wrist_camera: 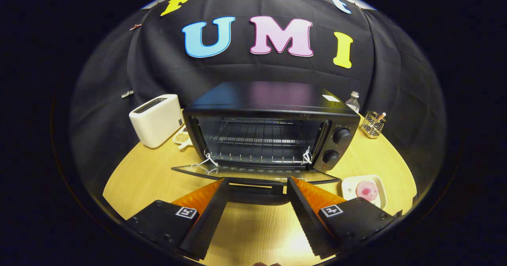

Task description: Open the toaster oven, put the food inside, and close the toaster oven door.

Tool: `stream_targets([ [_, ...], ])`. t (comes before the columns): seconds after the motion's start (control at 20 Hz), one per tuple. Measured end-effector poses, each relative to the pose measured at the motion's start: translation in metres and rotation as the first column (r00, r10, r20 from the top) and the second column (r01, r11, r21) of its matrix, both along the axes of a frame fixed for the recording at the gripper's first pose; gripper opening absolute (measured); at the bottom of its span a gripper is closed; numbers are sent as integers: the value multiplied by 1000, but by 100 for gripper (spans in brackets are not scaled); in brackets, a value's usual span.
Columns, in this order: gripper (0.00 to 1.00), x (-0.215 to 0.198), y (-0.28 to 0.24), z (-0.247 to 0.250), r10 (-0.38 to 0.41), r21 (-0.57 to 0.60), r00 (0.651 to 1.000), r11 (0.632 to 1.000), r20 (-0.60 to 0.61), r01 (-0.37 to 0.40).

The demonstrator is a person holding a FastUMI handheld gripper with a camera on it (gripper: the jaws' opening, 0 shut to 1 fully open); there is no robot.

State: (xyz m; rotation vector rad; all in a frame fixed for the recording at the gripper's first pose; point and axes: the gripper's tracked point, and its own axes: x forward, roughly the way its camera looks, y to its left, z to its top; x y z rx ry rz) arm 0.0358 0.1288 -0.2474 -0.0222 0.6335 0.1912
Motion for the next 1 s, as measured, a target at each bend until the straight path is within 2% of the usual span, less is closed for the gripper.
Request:
stream_targets([
  [0.2,96,-32,-7,-42,23,8,991,1000,-131,-22],
  [0.3,98,-39,-11,-45,23,14,990,1000,-137,-21],
  [0.6,97,-40,-38,12,81,-11,997,997,-2,-81],
  [0.85,97,-23,-102,68,25,-30,997,999,77,-23],
  [1.0,97,-12,-148,82,2,-52,997,999,77,2],
])
